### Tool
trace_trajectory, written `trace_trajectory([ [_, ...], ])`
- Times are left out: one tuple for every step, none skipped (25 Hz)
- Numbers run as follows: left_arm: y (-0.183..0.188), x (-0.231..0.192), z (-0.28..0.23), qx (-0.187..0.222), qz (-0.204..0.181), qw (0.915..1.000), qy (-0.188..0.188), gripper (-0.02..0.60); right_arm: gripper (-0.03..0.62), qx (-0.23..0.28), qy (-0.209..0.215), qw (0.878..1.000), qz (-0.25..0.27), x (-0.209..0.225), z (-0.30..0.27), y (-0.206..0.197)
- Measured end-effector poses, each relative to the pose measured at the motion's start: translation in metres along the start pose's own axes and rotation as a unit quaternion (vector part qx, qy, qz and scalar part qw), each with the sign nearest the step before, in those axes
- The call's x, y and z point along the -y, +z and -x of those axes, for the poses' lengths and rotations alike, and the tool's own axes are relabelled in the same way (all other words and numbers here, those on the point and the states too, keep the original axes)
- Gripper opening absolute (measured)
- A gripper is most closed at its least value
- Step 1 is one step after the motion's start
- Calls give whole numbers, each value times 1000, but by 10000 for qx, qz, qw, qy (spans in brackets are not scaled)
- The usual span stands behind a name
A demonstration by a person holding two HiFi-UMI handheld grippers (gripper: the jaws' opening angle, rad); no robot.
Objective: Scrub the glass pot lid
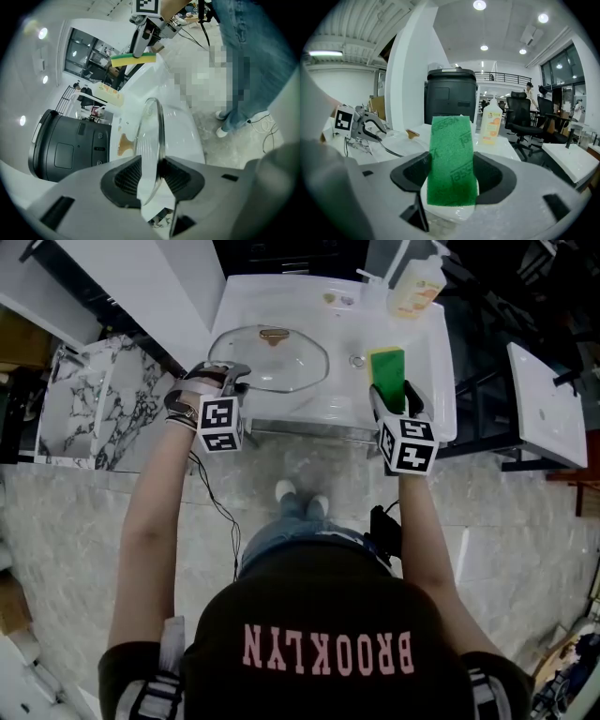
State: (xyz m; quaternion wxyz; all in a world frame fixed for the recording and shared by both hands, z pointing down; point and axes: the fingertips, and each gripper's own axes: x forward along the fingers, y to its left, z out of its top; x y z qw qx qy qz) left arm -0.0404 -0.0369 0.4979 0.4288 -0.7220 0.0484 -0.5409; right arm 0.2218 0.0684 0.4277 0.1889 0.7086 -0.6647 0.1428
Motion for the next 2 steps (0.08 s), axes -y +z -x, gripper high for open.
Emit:
trace_trajectory([
  [2, 0, 0, 26, 30, 10000, -3, 127, 278, -33, -26, 10000, 41, 1, 0, -1],
  [4, 0, 1, 56, 61, 10000, -7, 127, 278, -65, -51, 9999, 81, 1, 0, -1],
])
